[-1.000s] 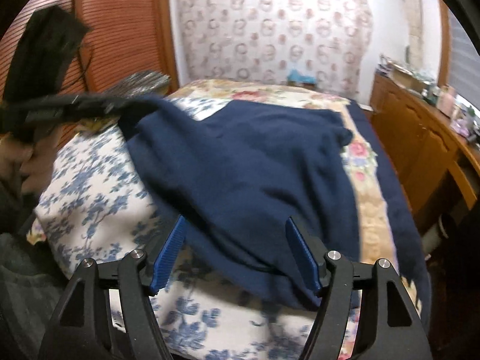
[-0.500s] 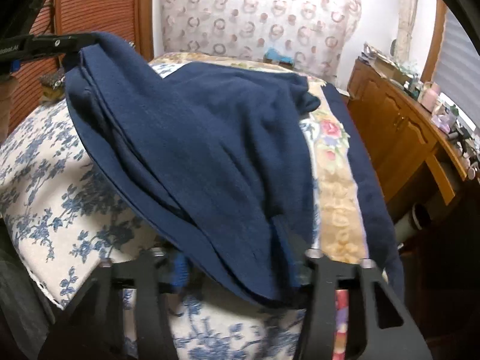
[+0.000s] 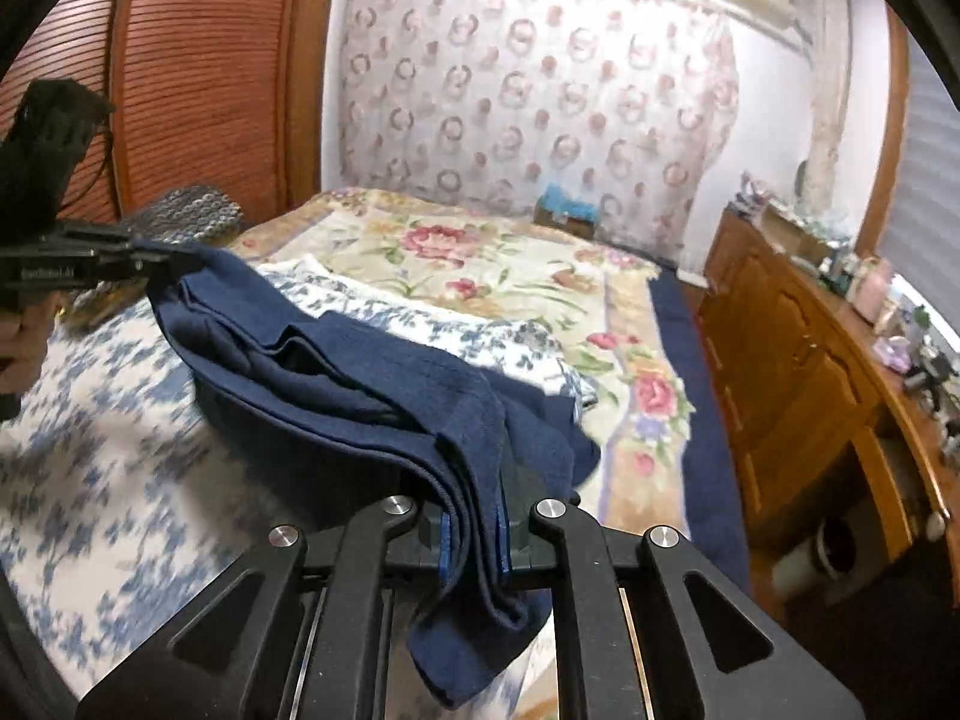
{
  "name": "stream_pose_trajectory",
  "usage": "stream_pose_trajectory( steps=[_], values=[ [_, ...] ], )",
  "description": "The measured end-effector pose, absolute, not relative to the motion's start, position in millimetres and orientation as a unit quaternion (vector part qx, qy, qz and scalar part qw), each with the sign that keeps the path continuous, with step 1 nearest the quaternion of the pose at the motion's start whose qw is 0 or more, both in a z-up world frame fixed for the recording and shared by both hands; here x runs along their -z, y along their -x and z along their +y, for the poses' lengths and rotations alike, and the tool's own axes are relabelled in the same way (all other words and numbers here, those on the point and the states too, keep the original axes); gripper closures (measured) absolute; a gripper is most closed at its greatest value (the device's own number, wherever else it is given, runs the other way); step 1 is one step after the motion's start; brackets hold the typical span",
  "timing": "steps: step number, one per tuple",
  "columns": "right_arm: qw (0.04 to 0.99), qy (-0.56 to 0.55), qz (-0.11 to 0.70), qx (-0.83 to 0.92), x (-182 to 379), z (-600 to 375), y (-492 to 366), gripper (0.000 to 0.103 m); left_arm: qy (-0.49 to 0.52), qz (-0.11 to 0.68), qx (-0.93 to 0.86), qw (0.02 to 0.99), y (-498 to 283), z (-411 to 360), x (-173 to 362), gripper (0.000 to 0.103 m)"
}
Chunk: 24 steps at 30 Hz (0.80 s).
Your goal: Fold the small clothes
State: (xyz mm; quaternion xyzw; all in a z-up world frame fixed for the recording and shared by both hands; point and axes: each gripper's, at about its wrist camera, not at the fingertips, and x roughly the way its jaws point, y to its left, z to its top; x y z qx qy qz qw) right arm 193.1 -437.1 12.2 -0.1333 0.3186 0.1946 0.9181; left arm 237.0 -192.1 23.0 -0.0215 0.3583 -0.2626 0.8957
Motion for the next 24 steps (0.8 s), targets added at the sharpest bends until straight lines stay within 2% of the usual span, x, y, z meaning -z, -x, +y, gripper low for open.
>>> stream_pose_trajectory(
  steps=[3, 6, 8, 9, 11, 16, 18, 20, 24],
  values=[
    [0.910, 0.128, 0.342, -0.194, -1.5, -434.9, -228.8, 0.095, 0.018, 0.380, 0.255, 0.889, -262.6, -195.9, -6.8, 0.097],
    [0.903, 0.119, 0.362, -0.197, 6.8, -433.6, -253.8, 0.092, 0.019, 0.393, 0.255, 0.883, -276.2, -197.7, 4.0, 0.090],
    [0.900, 0.113, 0.372, -0.198, 8.1, -435.4, -266.7, 0.086, 0.019, 0.386, 0.256, 0.886, -280.5, -195.0, 2.9, 0.066],
    [0.900, 0.107, 0.374, -0.196, 8.1, -437.2, -272.3, 0.083, 0.020, 0.382, 0.256, 0.888, -280.8, -193.0, 0.9, 0.062],
    [0.903, 0.089, 0.377, -0.187, 3.9, -443.9, -281.9, 0.069, 0.025, 0.375, 0.259, 0.890, -280.7, -187.5, -4.1, 0.054],
    [0.918, 0.092, 0.364, -0.126, -8.6, -453.1, -302.5, 0.065, 0.018, 0.384, 0.267, 0.884, -282.9, -189.1, 1.9, 0.052],
    [0.922, 0.084, 0.361, -0.116, -12.6, -458.9, -302.9, 0.061, 0.013, 0.396, 0.266, 0.879, -286.0, -191.4, 9.6, 0.052],
    [0.925, 0.074, 0.354, -0.116, -16.0, -462.2, -296.1, 0.050, 0.003, 0.407, 0.264, 0.874, -289.6, -195.6, 20.3, 0.052],
    [0.926, 0.045, 0.353, -0.124, -15.6, -468.8, -274.3, 0.036, -0.001, 0.427, 0.263, 0.865, -303.4, -200.8, 37.6, 0.052]
  ],
)
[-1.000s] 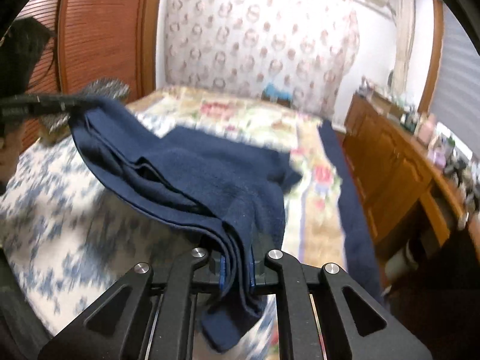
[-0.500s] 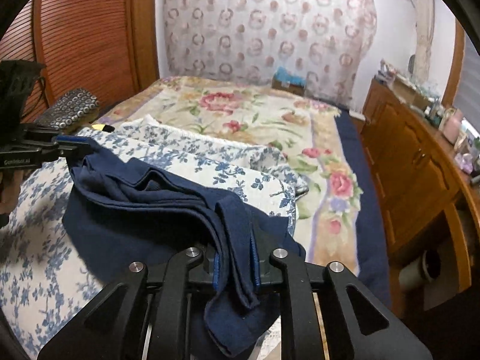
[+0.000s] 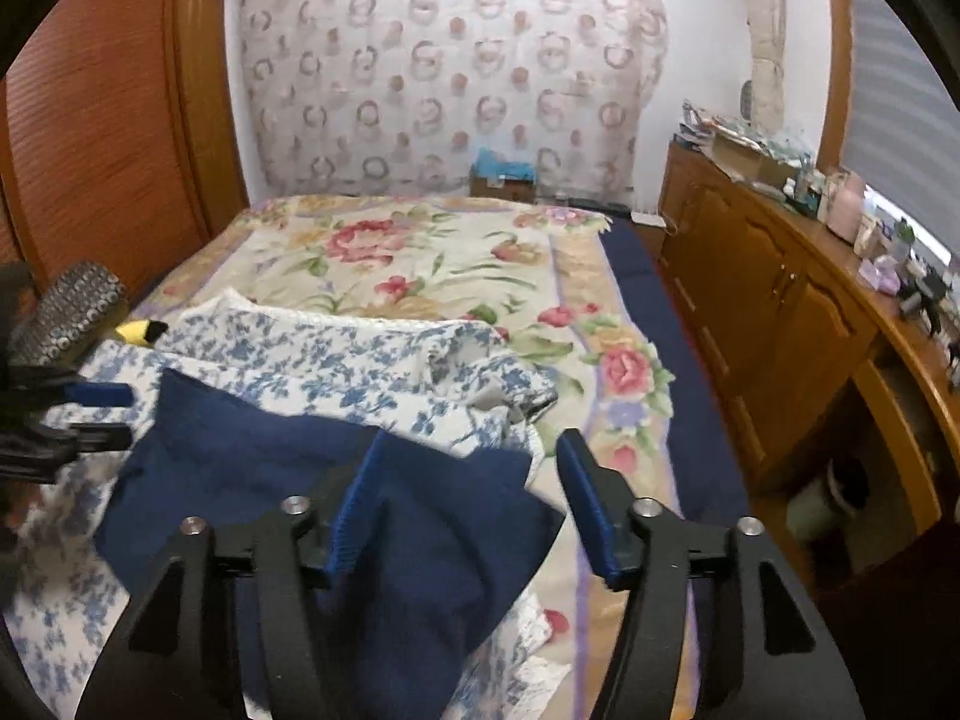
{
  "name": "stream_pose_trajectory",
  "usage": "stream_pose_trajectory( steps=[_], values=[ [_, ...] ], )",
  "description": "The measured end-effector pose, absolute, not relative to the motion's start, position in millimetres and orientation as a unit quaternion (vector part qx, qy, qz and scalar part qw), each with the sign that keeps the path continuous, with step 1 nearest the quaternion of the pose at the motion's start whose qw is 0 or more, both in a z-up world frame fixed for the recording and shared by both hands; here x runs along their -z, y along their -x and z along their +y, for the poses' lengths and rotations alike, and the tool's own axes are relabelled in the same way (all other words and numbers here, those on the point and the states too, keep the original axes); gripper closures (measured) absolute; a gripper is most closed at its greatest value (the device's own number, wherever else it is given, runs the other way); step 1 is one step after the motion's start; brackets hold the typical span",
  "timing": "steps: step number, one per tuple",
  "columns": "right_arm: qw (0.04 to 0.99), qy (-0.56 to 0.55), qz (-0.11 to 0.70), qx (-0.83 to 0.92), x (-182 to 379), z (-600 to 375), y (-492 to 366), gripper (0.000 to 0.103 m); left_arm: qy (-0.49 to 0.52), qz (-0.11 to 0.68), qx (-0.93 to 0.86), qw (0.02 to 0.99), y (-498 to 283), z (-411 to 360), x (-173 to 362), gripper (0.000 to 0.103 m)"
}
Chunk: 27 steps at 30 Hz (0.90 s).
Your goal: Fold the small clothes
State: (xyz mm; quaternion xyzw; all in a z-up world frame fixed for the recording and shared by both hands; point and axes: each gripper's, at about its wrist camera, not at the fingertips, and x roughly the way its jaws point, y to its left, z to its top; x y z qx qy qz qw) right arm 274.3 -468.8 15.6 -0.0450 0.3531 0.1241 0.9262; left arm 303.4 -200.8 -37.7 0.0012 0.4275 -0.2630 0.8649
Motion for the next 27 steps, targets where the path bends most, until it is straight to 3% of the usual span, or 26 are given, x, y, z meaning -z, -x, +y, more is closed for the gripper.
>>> stream_pose_trajectory(
  steps=[2, 10, 17, 18, 19, 21, 24, 26, 27],
  values=[
    [0.922, 0.030, 0.362, -0.131, -8.6, -469.0, -266.0, 0.030, 0.000, 0.436, 0.261, 0.861, -311.2, -202.1, 44.6, 0.052],
    [0.893, -0.006, 0.431, -0.129, 51.5, -466.9, -278.4, 0.029, 0.013, 0.466, 0.267, 0.843, -329.3, -208.7, 63.6, 0.051],
    [0.882, -0.048, 0.440, -0.159, 63.1, -469.9, -286.4, 0.028, 0.017, 0.462, 0.273, 0.844, -330.3, -210.8, 63.7, 0.050],
    [0.883, -0.045, 0.439, -0.161, 62.9, -468.2, -285.5, 0.028, 0.021, 0.461, 0.276, 0.843, -330.9, -210.5, 63.7, 0.050],
    [0.881, -0.044, 0.439, -0.168, 62.5, -466.4, -284.7, 0.035, 0.029, 0.459, 0.281, 0.842, -332.7, -210.3, 63.8, 0.051],
    [0.883, -0.040, 0.435, -0.173, 61.6, -461.3, -282.3, 0.040, 0.036, 0.457, 0.287, 0.841, -334.7, -209.9, 64.1, 0.055],
    [0.879, -0.049, 0.438, -0.185, 63.3, -458.9, -283.3, 0.047, 0.051, 0.457, 0.304, 0.834, -337.5, -210.0, 65.4, 0.071],
    [0.875, -0.059, 0.437, -0.200, 64.7, -461.0, -284.8, 0.060, 0.067, 0.456, 0.321, 0.827, -337.8, -208.4, 62.9, 0.090],
    [0.873, -0.063, 0.434, -0.212, 64.4, -461.4, -284.3, 0.064, 0.069, 0.453, 0.323, 0.828, -336.2, -208.5, 60.5, 0.091]
  ],
)
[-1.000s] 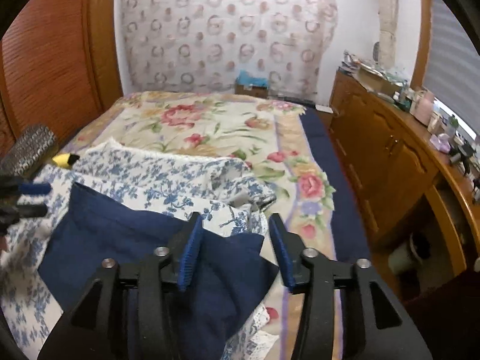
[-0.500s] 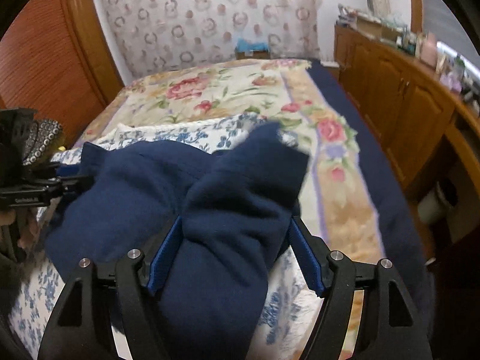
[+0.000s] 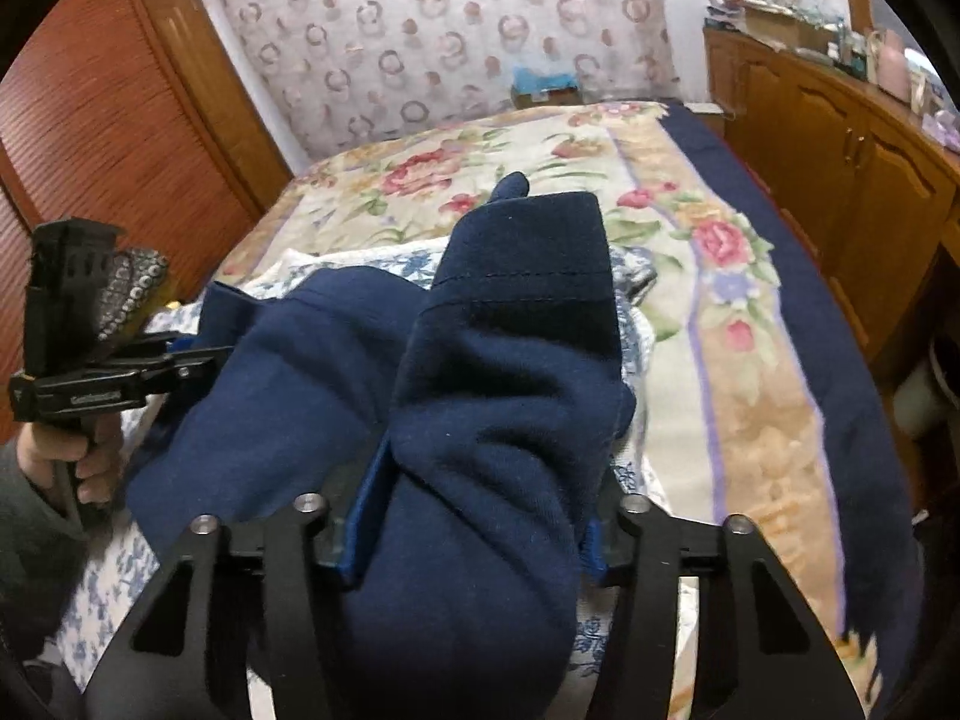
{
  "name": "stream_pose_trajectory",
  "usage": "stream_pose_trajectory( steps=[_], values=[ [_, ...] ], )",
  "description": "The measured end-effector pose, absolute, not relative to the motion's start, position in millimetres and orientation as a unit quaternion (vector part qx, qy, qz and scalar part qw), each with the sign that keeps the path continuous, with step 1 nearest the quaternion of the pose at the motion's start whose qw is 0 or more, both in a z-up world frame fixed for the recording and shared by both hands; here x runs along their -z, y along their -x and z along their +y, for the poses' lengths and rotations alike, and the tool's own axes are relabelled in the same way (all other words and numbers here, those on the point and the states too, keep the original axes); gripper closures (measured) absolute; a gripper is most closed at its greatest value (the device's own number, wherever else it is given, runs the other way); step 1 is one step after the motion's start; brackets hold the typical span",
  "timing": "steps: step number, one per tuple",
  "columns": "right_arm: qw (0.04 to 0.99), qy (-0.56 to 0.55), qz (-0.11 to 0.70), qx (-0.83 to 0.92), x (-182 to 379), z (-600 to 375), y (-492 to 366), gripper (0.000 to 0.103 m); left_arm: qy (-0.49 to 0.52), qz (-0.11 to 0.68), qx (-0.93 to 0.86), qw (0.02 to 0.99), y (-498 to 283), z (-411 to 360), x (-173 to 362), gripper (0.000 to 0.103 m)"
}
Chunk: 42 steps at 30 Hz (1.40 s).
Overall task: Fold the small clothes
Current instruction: 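Lift the folded navy shirt with both grippers and carry it toward the yellow plush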
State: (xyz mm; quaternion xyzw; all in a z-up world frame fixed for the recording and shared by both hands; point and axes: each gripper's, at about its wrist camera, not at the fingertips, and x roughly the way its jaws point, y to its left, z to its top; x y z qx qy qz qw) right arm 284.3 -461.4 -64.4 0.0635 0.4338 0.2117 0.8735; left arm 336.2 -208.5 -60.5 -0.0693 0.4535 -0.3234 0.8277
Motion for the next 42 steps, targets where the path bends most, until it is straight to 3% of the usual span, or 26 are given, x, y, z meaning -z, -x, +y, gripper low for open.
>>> stream_pose_trajectory(
  steps=[2, 4, 10, 22, 30, 42],
  values=[
    [0.875, -0.063, 0.426, -0.219, 61.4, -464.1, -281.5, 0.076, 0.060, 0.433, 0.328, 0.837, -326.5, -209.4, 49.1, 0.093],
    [0.887, -0.050, 0.404, -0.220, 47.7, -462.8, -272.3, 0.079, 0.063, 0.412, 0.333, 0.846, -315.2, -205.4, 34.9, 0.093],
    [0.907, -0.022, 0.340, -0.246, -4.1, -438.1, -249.4, 0.081, 0.064, 0.332, 0.322, 0.885, -271.0, -174.0, -22.3, 0.093],
    [0.879, 0.069, 0.268, -0.389, -79.7, -271.3, -264.8, 0.081, 0.077, 0.235, 0.173, 0.953, -187.5, -5.3, -85.3, 0.093],
    [0.825, 0.154, 0.261, -0.477, -96.3, -110.3, -297.6, 0.081, 0.105, 0.219, 0.053, 0.969, -155.1, 94.4, -60.9, 0.093],
    [0.742, 0.260, 0.295, -0.543, -46.2, 88.7, -327.4, 0.081, 0.166, 0.236, -0.056, 0.956, -118.9, 151.3, 24.6, 0.093]
  ],
)
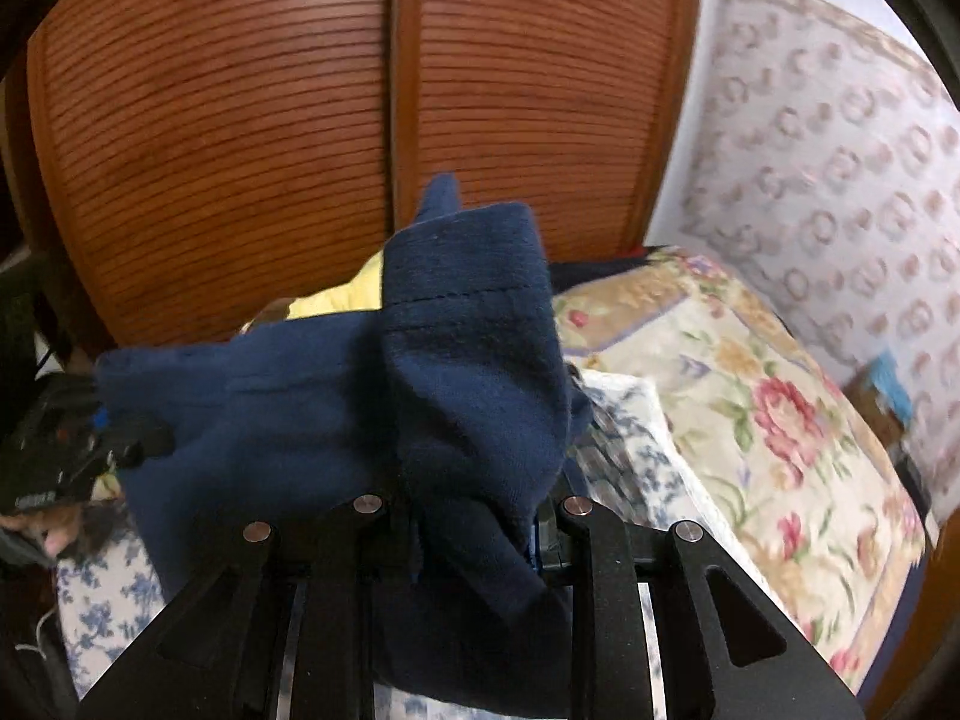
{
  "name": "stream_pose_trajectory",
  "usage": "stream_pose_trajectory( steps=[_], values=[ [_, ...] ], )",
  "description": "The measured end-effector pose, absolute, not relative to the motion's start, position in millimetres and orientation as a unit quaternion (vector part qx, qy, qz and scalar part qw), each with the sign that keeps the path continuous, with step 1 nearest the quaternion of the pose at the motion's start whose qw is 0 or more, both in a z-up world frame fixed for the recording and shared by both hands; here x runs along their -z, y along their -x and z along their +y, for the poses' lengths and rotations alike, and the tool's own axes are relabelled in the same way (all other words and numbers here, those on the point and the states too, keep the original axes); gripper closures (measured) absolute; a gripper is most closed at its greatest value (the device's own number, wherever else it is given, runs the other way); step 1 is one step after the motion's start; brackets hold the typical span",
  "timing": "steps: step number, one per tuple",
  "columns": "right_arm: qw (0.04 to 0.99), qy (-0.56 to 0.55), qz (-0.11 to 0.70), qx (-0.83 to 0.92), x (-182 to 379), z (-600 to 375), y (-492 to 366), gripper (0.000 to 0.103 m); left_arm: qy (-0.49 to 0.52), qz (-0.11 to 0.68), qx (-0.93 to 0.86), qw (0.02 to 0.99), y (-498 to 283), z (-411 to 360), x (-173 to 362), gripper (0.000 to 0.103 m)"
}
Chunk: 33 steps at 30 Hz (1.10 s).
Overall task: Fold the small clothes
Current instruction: 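Lift the folded navy shirt with both grippers and carry it toward the yellow plush, then lower the shirt onto the patterned cloth stack and open both grippers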
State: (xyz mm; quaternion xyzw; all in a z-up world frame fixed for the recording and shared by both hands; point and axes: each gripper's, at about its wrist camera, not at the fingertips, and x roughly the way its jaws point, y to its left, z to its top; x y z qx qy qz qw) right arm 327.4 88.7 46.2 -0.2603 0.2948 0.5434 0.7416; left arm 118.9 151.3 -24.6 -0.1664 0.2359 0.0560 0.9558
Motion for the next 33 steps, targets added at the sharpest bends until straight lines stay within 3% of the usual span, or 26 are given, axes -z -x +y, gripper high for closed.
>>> stream_pose_trajectory(
  steps=[3, 5, 8, 16, 21, 23, 33],
  values=[
    [0.742, 0.271, 0.296, -0.537, -37.7, 110.9, -331.8, 0.076, 0.174, 0.253, -0.071, 0.949, -112.7, 161.8, 36.5, 0.092],
    [0.766, 0.264, 0.300, -0.504, -38.2, 115.0, -340.1, 0.057, 0.181, 0.262, -0.075, 0.945, -111.5, 160.0, 42.0, 0.091],
    [0.799, 0.250, 0.287, -0.465, -42.4, 106.6, -346.7, 0.046, 0.178, 0.268, -0.082, 0.943, -111.5, 162.2, 45.3, 0.089],
    [0.813, 0.175, 0.285, -0.477, -34.3, 58.5, -332.6, 0.046, 0.150, 0.268, -0.094, 0.947, -103.5, 158.4, 30.7, 0.078],
    [0.793, 0.183, 0.331, -0.477, 2.6, 77.0, -336.2, 0.046, 0.119, 0.250, -0.088, 0.957, -87.6, 151.1, 15.0, 0.057],
    [0.794, 0.173, 0.346, -0.469, 16.9, 75.7, -345.1, 0.046, 0.112, 0.247, -0.082, 0.959, -82.5, 147.1, 9.9, 0.043],
    [0.838, 0.127, 0.308, -0.432, -20.6, 21.1, -300.6, 0.046, 0.074, 0.236, -0.073, 0.966, -67.6, 112.7, -17.0, 0.039]
  ],
)
